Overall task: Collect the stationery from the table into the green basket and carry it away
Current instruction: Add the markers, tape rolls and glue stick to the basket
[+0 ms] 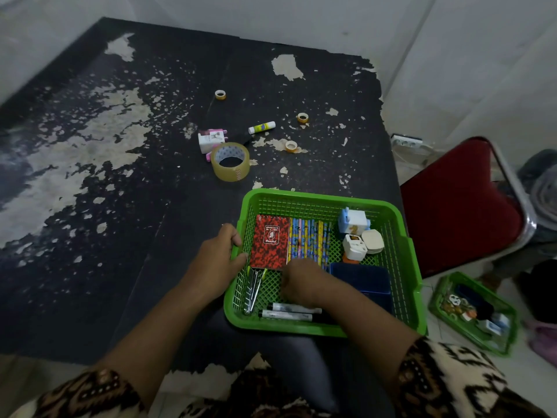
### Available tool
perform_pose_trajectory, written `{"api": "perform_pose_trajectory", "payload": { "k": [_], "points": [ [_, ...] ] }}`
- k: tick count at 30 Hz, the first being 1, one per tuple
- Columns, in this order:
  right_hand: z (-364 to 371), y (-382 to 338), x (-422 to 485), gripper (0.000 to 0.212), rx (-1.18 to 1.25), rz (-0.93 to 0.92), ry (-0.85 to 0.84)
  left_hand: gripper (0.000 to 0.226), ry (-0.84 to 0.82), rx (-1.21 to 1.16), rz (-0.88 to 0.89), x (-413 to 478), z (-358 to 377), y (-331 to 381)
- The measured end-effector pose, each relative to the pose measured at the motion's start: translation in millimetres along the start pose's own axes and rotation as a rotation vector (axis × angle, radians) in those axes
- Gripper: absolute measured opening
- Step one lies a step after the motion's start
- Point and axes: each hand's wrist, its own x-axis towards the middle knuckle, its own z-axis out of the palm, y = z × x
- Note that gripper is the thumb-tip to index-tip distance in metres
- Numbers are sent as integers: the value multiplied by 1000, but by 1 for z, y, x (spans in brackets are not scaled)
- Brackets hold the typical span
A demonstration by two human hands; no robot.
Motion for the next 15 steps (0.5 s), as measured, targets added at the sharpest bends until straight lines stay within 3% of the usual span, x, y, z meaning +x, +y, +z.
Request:
{"api": "perform_pose_trajectory", "payload": {
  "k": [9, 15],
  "points": [
    [25, -30, -22, 49, -141, 32, 74, 27, 28, 12, -4, -3, 1, 3],
    [26, -31, -15, 46, -159, 68, 21, 26, 20, 14, -6, -4, 2, 2]
  ]
}}
